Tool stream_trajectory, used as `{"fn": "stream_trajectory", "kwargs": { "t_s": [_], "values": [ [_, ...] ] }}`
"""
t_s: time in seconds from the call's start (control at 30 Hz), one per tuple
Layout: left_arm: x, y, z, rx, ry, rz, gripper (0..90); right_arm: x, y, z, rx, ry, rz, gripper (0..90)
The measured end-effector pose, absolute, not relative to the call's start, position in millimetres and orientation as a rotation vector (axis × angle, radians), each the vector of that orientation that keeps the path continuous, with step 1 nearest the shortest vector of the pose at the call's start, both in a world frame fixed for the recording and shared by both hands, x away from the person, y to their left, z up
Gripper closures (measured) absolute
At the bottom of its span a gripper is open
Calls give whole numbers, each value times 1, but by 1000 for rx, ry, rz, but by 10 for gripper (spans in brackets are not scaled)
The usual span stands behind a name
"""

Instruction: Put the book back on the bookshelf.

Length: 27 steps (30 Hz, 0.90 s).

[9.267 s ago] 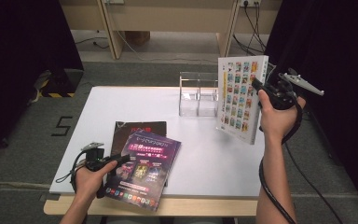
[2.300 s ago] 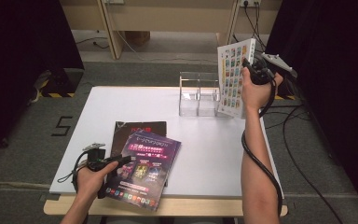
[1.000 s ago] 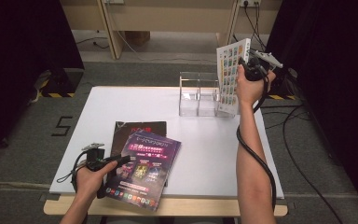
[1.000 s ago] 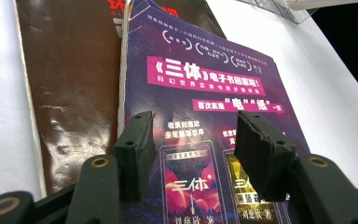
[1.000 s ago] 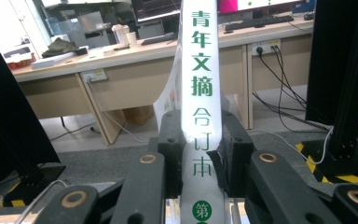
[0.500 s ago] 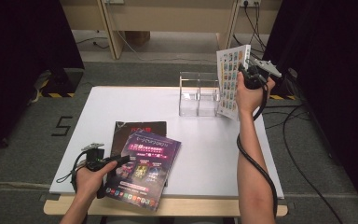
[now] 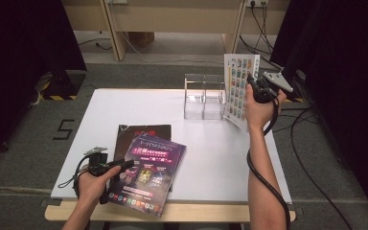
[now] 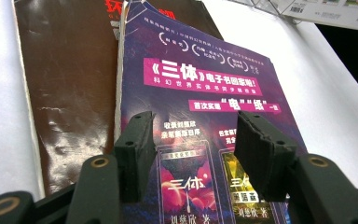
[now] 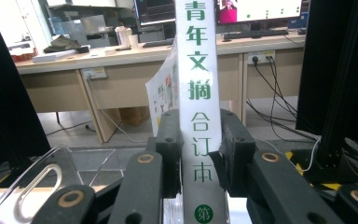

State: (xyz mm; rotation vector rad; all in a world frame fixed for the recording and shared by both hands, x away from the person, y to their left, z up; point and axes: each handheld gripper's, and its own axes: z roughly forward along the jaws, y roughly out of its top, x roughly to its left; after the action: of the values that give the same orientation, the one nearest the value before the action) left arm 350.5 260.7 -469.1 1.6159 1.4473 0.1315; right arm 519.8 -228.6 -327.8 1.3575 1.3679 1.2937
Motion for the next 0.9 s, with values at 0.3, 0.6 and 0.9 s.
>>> {"fn": "stream_trajectory", "kwargs": {
  "t_s": [0.3,0.6,0.9],
  "values": [
    [350,258,-468,1622,1439,132,466,499,-236,-332,1361,1379,1297,721],
    [349,256,-468,1624,1435,132,466,479,-245,-337,1376,1398,1299,715],
    [349,256,-466,1627,1430,136,466,469,-249,-341,1389,1419,1289,704]
  ]
}}
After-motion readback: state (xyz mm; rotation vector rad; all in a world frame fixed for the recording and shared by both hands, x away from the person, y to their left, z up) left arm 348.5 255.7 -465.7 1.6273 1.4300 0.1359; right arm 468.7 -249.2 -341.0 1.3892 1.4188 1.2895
